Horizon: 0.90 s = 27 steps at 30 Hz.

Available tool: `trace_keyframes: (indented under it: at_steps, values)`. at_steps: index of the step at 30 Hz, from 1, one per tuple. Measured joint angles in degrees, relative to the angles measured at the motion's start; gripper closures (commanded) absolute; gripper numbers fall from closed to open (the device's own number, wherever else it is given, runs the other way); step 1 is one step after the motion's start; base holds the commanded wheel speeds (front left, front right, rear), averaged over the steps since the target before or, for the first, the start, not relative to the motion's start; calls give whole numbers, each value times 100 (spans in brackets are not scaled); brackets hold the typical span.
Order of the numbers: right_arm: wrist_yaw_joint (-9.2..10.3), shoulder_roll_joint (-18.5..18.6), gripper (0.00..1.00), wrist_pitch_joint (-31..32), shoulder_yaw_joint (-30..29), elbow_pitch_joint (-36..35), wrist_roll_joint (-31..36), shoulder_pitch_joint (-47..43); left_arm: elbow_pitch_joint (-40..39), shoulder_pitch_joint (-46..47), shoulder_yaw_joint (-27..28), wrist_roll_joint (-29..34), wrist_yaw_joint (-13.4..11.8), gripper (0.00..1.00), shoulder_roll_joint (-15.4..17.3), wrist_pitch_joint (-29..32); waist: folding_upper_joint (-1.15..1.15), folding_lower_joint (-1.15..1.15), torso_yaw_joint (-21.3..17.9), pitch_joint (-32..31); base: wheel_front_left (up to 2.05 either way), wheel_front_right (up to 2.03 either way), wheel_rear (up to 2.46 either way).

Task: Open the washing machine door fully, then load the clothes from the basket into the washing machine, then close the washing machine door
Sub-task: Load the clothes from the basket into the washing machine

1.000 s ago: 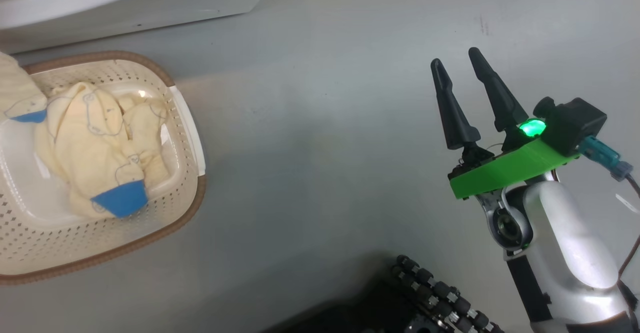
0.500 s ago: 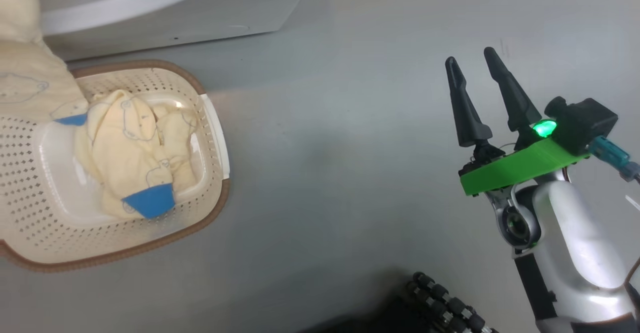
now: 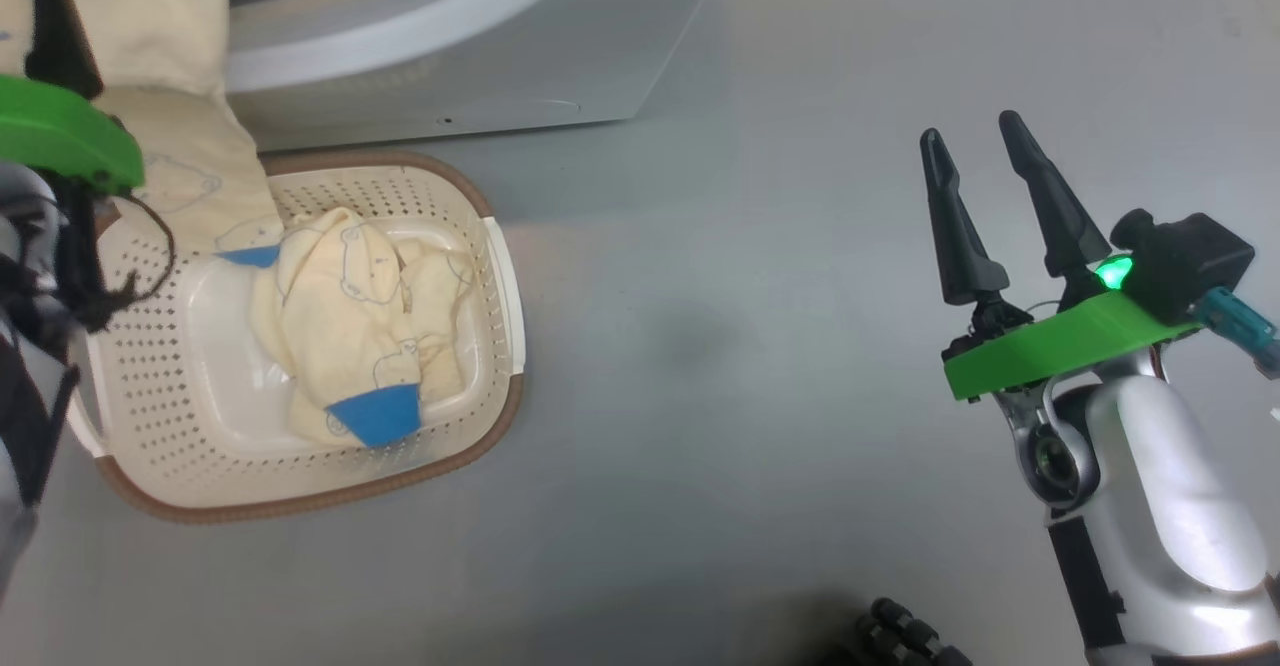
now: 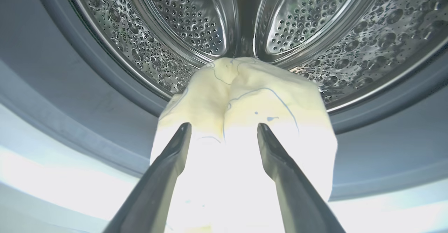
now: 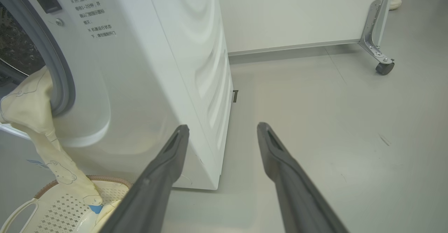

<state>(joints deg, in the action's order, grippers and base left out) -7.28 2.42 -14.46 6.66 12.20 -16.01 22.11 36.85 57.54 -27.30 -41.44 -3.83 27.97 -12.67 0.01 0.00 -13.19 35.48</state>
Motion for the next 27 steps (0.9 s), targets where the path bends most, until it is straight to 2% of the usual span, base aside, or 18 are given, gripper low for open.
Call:
trace_keyframes:
  at_steps: [3,8,16,27]
  values:
    - [0,1,0,0,-108,2,94,-36,-846,-838,14,66,-476,0,16,-102,0,0,109,-165,0,0,0]
    - [0,0,0,0,-147,27,131,-194,-1692,-2042,3,186,-987,0,9,-147,0,0,234,-421,0,0,0]
    - [0,1,0,0,-245,168,363,-405,-2385,-3042,-210,399,-1032,0,-134,-152,0,0,470,-851,0,0,0]
    - [0,1,0,1,-269,365,510,-824,-2563,-3797,-47,720,-1034,0,-419,-170,0,0,677,-1505,0,0,0]
